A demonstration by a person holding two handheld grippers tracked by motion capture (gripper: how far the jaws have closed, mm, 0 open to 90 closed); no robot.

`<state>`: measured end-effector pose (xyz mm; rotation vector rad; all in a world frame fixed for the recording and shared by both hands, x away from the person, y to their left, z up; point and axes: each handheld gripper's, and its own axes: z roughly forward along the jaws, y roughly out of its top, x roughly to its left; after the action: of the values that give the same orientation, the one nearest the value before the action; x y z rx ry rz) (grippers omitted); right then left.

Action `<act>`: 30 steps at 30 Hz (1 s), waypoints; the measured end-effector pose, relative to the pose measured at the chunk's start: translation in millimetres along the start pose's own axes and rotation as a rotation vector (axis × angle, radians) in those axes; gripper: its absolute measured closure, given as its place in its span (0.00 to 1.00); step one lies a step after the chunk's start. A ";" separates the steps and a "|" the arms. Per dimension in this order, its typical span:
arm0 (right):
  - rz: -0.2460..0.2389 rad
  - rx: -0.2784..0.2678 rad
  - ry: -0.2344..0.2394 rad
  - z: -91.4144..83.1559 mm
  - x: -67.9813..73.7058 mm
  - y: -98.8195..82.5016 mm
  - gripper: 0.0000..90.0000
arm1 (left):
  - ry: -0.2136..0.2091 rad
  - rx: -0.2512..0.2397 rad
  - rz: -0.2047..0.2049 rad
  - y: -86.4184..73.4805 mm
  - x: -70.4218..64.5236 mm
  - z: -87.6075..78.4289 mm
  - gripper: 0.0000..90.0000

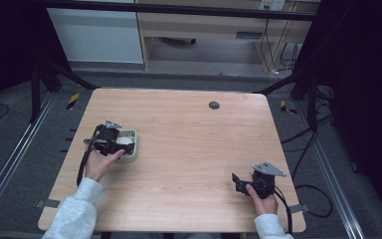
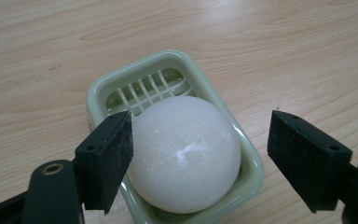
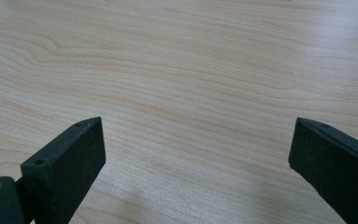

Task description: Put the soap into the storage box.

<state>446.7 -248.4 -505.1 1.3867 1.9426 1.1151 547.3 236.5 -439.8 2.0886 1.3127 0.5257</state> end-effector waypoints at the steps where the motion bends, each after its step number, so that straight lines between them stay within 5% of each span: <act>1: 0.000 0.000 0.000 0.0 0.0 0.0 0.05 | 0.000 0.000 0.000 0.0 0.0 0.0 0.25; 17: 0.002 -0.004 0.003 -0.9 0.0 0.2 0.05 | -0.031 -0.091 0.036 -23.7 -20.1 -23.4 0.22; 30: -0.001 -0.008 0.002 -2.5 0.0 0.5 0.04 | -0.014 -0.118 0.008 -61.0 -16.4 -36.2 0.20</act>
<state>445.0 -249.1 -503.4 1.3811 1.9372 1.1235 477.6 251.7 -454.7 1.9980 1.2359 0.5764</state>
